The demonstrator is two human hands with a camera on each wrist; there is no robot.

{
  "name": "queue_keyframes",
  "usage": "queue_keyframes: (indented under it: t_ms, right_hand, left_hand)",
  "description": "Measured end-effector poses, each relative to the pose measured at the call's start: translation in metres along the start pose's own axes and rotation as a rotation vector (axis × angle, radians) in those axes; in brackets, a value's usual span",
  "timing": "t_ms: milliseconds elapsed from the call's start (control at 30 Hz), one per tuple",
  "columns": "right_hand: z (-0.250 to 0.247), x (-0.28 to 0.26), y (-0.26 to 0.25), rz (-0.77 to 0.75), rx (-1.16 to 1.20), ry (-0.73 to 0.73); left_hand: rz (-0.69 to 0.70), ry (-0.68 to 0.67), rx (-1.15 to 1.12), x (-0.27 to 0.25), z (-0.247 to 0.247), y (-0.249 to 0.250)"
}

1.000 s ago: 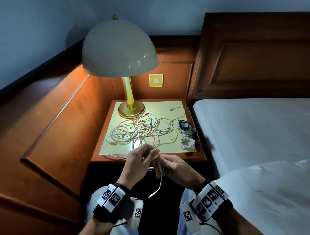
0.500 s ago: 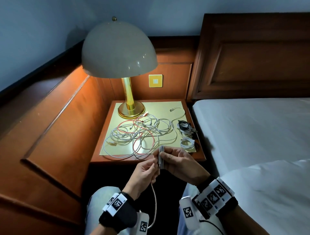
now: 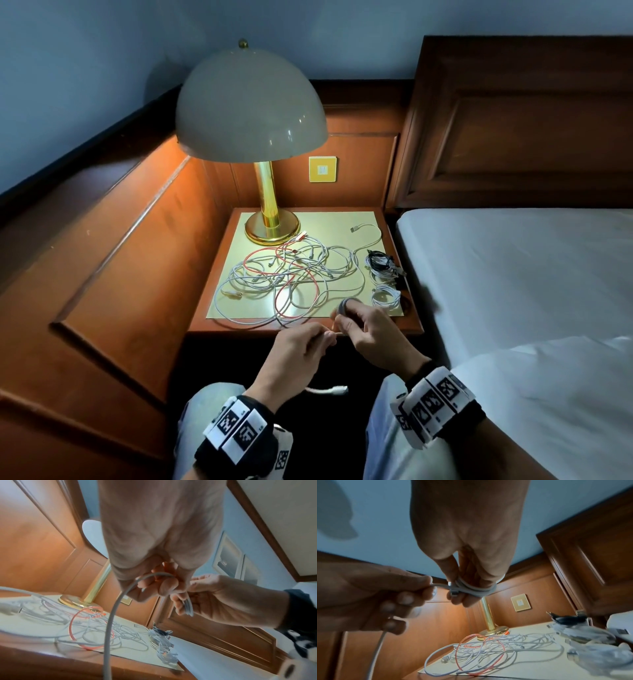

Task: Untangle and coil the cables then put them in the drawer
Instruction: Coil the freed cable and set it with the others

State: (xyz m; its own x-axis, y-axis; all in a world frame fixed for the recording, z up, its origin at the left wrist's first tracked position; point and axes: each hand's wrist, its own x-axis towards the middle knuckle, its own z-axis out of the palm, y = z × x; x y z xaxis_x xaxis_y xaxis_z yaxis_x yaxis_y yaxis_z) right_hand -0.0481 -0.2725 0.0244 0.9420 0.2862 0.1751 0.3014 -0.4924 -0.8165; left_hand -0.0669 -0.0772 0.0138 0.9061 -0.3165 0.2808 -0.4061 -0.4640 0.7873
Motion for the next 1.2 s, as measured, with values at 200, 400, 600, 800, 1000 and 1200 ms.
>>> queue_keyframes:
  t_ms: [200,400,600,800,1000,1200]
  right_hand:
    - [0.006,-0.014,-0.010,0.202,0.501,-0.186]
    - [0.010,-0.017,-0.017,0.272,0.892,-0.261]
    - [0.006,-0.015,-0.021,0.312,1.001,-0.341]
    - [0.005,-0.014,-0.024,0.353,1.152,-0.368]
    - [0.013,-0.015,-0.023,0.391,1.147,-0.270]
    - [0.025,-0.014,-0.034,0.390,1.162,-0.052]
  left_hand:
    - [0.047,0.089,-0.073,0.016,-0.010,-0.003]
    - [-0.094,0.034,-0.246,0.022,-0.012,0.003]
    - [-0.272,-0.076,-0.795,0.012,-0.006,0.011]
    - [-0.397,-0.119,-1.169,0.007,-0.008,0.019]
    - [-0.366,-0.020,-1.056,0.006,-0.006,0.016]
    - [-0.279,0.128,-0.781,0.007,-0.002,0.004]
